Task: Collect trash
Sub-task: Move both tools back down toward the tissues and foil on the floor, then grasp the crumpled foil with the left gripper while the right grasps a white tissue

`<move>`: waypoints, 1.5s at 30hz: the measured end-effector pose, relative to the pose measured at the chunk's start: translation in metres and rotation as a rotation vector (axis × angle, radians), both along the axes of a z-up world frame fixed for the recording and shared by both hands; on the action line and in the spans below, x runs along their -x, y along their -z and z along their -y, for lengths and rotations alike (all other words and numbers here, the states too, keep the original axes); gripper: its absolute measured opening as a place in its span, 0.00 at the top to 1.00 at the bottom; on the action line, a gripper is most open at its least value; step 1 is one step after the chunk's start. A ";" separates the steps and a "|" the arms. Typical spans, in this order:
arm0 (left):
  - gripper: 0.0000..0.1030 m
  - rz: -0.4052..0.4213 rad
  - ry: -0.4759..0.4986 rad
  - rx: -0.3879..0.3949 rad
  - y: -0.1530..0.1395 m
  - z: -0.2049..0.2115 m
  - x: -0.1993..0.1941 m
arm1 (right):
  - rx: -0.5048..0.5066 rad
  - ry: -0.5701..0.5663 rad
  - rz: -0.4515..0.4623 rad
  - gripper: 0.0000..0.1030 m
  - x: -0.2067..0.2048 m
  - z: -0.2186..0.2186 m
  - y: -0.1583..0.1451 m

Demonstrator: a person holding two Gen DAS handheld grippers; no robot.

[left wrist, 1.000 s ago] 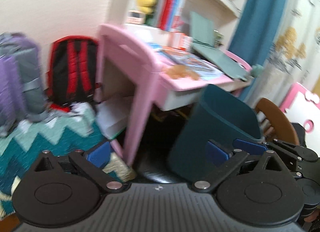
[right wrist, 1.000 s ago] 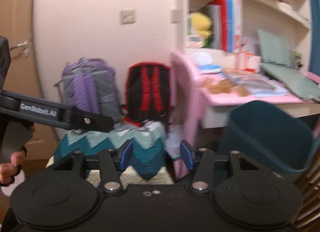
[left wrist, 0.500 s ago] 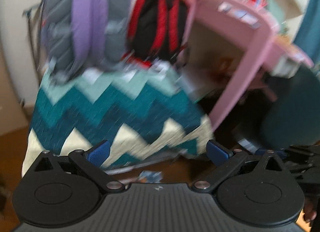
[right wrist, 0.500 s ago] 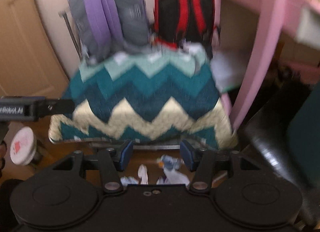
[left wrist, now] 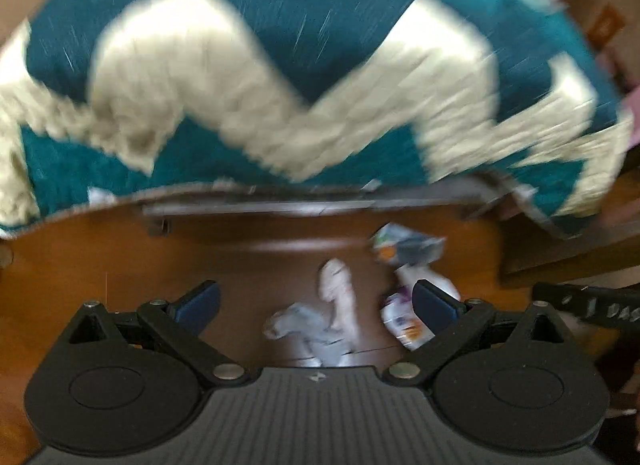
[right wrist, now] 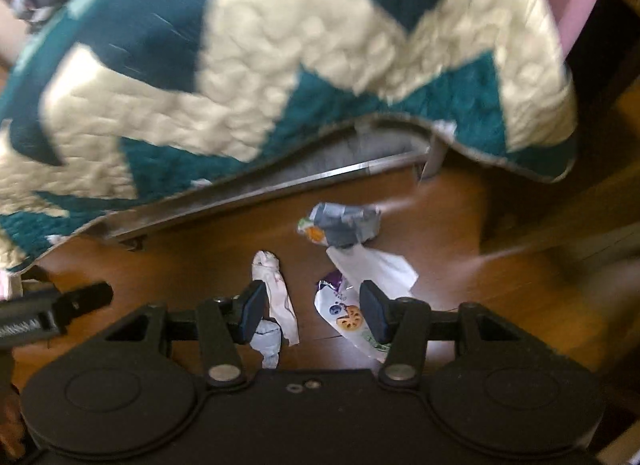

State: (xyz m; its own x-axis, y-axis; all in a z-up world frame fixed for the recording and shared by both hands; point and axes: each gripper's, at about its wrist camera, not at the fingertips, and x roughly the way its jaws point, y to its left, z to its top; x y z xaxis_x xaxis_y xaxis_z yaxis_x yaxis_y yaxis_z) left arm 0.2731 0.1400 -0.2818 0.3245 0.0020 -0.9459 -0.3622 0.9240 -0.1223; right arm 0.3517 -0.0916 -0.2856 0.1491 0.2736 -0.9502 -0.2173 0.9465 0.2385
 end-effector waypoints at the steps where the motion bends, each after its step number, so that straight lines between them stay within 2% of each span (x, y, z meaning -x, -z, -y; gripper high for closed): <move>1: 0.00 -0.030 -0.021 0.001 0.015 -0.003 -0.002 | -0.001 0.006 -0.016 0.50 -0.004 0.000 0.014; 8: 0.01 -0.206 -0.129 0.063 0.114 -0.010 -0.016 | 0.035 -0.030 -0.097 0.50 -0.031 -0.012 0.102; 13: 0.01 -0.293 -0.196 0.122 0.172 -0.015 -0.022 | 0.054 -0.078 -0.116 0.51 -0.039 -0.025 0.147; 20: 0.02 -0.356 -0.298 0.201 0.230 -0.027 -0.024 | 0.101 -0.142 -0.102 0.53 -0.043 -0.045 0.192; 23: 0.07 -0.387 -0.305 0.220 0.248 -0.027 -0.024 | 0.110 -0.147 -0.109 0.53 -0.044 -0.049 0.208; 26: 0.14 -0.406 -0.310 0.236 0.262 -0.026 -0.022 | 0.127 -0.148 -0.113 0.53 -0.047 -0.051 0.221; 30: 0.34 -0.427 -0.309 0.265 0.275 -0.024 -0.020 | 0.141 -0.149 -0.100 0.56 -0.049 -0.053 0.230; 31: 0.35 -0.428 -0.306 0.269 0.277 -0.024 -0.021 | 0.151 -0.155 -0.098 0.62 -0.050 -0.055 0.232; 32: 0.36 -0.424 -0.305 0.273 0.278 -0.024 -0.020 | 0.168 -0.160 -0.104 0.76 -0.050 -0.056 0.235; 33: 0.40 -0.416 -0.308 0.275 0.279 -0.026 -0.020 | 0.178 -0.161 -0.112 0.86 -0.052 -0.058 0.239; 34: 0.47 -0.404 -0.313 0.286 0.278 -0.026 -0.019 | 0.185 -0.158 -0.118 0.97 -0.053 -0.058 0.241; 37: 0.67 -0.384 -0.333 0.325 0.276 -0.029 -0.017 | 0.190 -0.152 -0.111 0.97 -0.053 -0.057 0.240; 39: 0.75 -0.380 -0.331 0.331 0.274 -0.029 -0.016 | 0.191 -0.164 -0.092 0.98 -0.052 -0.057 0.235; 45: 0.81 -0.414 -0.331 0.326 0.264 -0.027 -0.014 | 0.173 -0.123 -0.064 0.98 -0.049 -0.041 0.200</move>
State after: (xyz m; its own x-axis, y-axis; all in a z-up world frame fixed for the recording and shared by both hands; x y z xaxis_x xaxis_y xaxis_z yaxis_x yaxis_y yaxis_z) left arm 0.2876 0.1674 -0.5453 -0.0380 -0.2706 -0.9619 -0.7012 0.6931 -0.1672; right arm 0.4008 -0.0510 -0.4857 0.0625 0.1180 -0.9911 -0.3233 0.9418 0.0917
